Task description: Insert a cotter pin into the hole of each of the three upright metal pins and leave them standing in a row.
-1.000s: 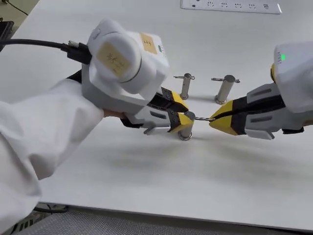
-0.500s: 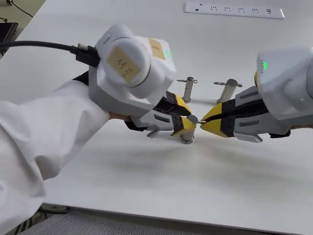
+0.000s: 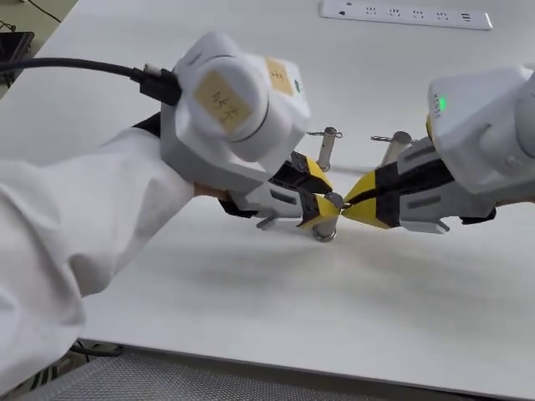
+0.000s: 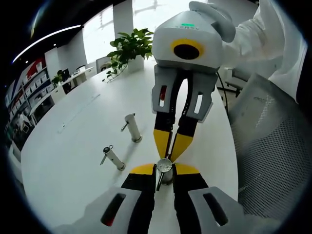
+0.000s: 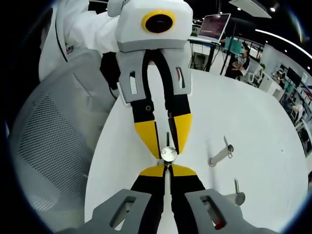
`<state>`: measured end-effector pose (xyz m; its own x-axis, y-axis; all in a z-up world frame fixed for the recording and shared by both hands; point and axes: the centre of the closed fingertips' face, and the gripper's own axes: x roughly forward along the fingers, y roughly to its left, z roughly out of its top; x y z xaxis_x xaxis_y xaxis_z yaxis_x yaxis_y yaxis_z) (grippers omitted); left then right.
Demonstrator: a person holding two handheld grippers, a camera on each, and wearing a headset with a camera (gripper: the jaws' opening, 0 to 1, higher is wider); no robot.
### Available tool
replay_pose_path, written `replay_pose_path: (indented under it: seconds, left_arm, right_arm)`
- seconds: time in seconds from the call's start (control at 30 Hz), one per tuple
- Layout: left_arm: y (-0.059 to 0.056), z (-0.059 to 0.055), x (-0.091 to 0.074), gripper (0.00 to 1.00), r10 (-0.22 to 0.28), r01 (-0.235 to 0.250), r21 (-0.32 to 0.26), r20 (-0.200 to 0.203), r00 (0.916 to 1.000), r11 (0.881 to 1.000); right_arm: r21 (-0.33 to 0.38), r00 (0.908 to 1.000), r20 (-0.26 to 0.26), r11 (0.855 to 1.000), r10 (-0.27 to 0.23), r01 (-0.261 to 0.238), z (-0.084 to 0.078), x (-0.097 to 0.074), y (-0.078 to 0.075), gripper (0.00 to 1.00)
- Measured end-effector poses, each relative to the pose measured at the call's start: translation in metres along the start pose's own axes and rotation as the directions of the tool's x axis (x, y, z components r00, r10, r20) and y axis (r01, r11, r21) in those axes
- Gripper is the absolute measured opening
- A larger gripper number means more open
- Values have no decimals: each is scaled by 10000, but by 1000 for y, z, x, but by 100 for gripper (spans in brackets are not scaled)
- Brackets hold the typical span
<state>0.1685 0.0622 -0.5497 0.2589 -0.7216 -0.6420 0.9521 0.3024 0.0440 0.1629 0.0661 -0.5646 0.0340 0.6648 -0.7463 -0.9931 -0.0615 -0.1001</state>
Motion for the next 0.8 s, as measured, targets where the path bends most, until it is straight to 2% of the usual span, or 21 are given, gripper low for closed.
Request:
replay_pose_path:
  seconds: [0.23,0.33,0.43,0.53,0.6,0.8]
  left_arm:
    - [0,0,-1,10,70,-69,-144,71,10000,9999]
    - [-1,-2,-2,10,123,-123,-100,-14,9999,9999]
    - [-3,-7,-7,10,130,-130,-107,-23,9999,9999]
    - [-6,-10,-14,19,118,-111,-424,165,9998,9990]
    - [-7,-11,-20,29,180,-149,-753,404,9990,9970]
    - [-18,-22,-36,54,176,-132,-890,484,9987,9959]
  right_arm:
    - [-34,10000,5,10000,-70,70,1,0,0,0]
    - [130,9998,113,9998,-177,176,2,-1,1,9]
    - [304,9992,225,9990,-321,314,3,-2,1,13]
    - [629,9974,452,9966,-560,531,6,-4,-1,24]
    - [899,9960,589,9940,-679,624,8,-5,-3,27]
    - [1272,9945,826,9904,-644,535,11,-7,-1,30]
